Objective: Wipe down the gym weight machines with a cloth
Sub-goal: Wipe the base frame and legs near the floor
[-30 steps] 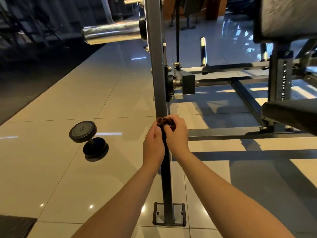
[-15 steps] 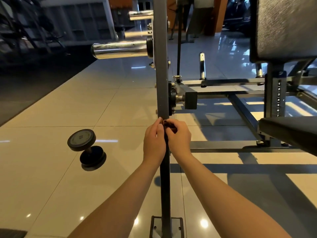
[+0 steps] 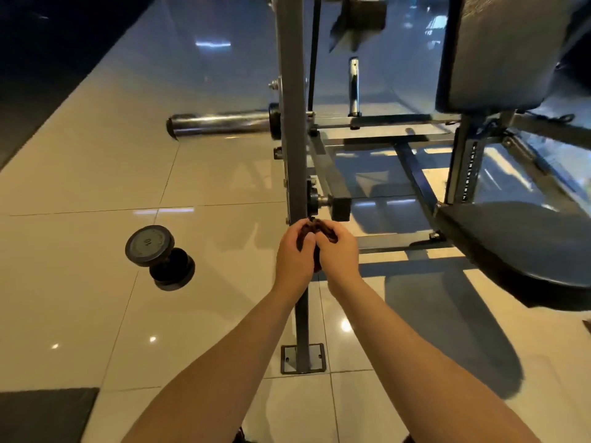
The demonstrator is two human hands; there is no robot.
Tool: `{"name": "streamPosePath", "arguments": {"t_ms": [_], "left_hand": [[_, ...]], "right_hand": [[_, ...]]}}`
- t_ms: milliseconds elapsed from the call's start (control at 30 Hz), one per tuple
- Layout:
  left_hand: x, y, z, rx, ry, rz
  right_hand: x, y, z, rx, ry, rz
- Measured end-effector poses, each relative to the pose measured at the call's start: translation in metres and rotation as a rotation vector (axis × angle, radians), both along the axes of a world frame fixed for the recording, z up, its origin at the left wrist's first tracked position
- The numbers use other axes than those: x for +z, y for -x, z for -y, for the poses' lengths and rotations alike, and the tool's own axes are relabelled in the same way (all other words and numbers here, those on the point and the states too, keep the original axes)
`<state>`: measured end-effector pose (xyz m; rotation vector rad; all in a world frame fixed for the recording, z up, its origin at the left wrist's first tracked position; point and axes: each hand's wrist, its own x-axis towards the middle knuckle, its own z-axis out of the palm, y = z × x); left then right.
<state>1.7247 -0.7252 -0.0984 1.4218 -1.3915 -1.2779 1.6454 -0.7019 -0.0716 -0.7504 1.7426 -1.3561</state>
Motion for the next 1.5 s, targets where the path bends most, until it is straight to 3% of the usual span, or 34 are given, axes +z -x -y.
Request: {"name": "streamPosePath", "arguments": {"t_ms": [200,400,600,1100,1300,1500], "left_hand": [[0.169,0.008,-0.01,-0.087,-0.013,0.051],[0.331,0.048,-0.029,-0.135,0.15,0.22],[0.442,0.084,-0.052,-0.142,0.195,0.163],[0.517,0.108,0.086,-0.19,0.331,0.217],[0.533,0.128,0.133,-0.156,0.261,0.085],[0.543,0.171,0.169,-0.068,0.209,-0.007]], "right_hand": [[0.164,0.018,-0.029,-0.041,0.0,0.15],[0.33,0.067,-0.06,-0.003,-0.004,-0.043],[0.434,0.114,-0.078,0.061,-0.002,-0.112],[0.497,0.143,0.047,0.024,0.055,-0.077],[0.497,0.16,0.1,0.042,0.136,-0.104],[0.495,0.196,0.142,0.12,0.088,-0.074]]}}
